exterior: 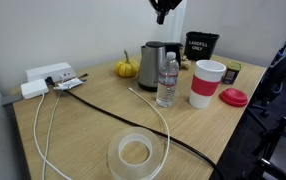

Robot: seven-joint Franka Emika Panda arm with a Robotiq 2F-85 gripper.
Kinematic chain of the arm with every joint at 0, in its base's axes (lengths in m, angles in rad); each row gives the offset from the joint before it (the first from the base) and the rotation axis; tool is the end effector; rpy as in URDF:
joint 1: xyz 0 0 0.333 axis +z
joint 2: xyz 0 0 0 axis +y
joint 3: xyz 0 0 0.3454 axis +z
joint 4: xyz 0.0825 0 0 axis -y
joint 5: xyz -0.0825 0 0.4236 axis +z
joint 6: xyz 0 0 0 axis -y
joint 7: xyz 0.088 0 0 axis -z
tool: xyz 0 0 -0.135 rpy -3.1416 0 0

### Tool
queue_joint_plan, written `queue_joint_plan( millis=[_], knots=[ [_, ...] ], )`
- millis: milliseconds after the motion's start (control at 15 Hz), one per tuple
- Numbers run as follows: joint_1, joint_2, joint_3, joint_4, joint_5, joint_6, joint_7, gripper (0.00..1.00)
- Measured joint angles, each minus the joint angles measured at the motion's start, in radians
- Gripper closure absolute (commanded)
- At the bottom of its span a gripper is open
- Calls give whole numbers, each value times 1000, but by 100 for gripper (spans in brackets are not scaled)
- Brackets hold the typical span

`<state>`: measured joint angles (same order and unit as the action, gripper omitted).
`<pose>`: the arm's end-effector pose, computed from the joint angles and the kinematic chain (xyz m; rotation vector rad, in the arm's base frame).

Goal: Press the button on the kettle to open it

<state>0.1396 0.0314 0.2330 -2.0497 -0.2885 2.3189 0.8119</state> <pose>0.5830 0.2151 0.4321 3.0187 -0.4080 0.4968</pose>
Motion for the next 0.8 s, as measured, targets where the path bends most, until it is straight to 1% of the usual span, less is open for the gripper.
queue_joint_plan(
  millis=[467, 800],
  knots=[
    [1, 0, -1, 0, 0, 0, 0, 100],
    [4, 11, -30, 6, -44, 15, 26, 100]
  ],
)
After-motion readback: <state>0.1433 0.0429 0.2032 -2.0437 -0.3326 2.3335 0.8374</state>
